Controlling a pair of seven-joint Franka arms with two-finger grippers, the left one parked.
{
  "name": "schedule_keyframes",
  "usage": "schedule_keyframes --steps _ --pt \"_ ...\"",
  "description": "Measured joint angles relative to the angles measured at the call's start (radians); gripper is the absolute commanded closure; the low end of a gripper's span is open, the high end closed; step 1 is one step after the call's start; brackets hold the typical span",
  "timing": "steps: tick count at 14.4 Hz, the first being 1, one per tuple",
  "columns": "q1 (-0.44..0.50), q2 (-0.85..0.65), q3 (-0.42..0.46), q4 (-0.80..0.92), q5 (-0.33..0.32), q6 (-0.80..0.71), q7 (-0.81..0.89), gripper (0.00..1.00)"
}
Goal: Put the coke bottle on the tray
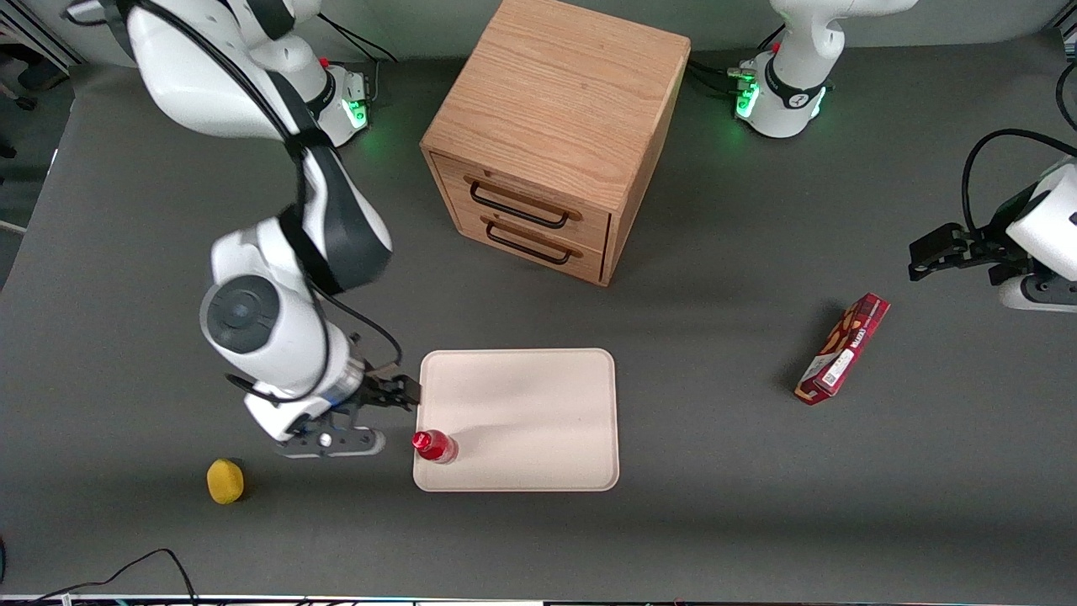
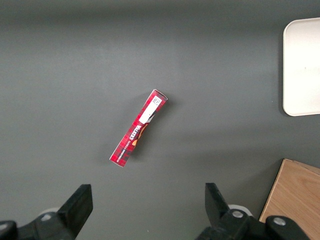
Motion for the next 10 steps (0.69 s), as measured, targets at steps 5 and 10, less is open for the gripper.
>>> schedule_keyframes --steps 5,10 --pt "-0.146 -0.36 0.021 -0.379 0.02 -0.024 -0.129 0.0" --pt "-0.29 -0.664 0.023 -0.643 0.022 -0.07 -0.167 0.0"
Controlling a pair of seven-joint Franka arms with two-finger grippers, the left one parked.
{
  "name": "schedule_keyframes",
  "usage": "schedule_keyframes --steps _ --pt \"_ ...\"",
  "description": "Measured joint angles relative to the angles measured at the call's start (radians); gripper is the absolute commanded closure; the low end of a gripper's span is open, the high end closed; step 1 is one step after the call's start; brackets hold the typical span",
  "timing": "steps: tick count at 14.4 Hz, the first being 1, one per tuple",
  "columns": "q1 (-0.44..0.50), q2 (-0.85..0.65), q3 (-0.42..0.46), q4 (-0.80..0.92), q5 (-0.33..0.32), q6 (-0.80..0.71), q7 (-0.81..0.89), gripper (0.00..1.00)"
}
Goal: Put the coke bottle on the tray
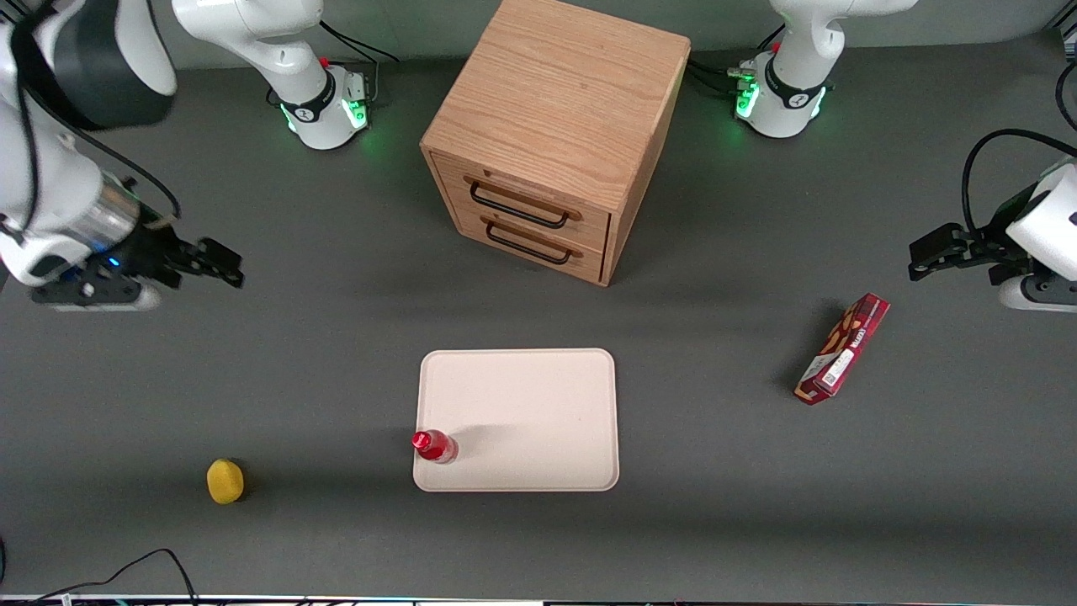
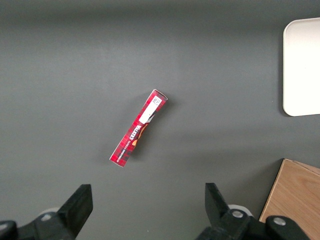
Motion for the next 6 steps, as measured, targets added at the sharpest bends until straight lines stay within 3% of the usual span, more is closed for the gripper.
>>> schedule_keyframes --steps 3,6 --pt "-0.083 -0.08 0.0 -0.017 0.002 -0.074 -0.045 0.0" --pt "-0.102 -0.088 0.002 0.012 0.004 -0.081 -0.08 0.0"
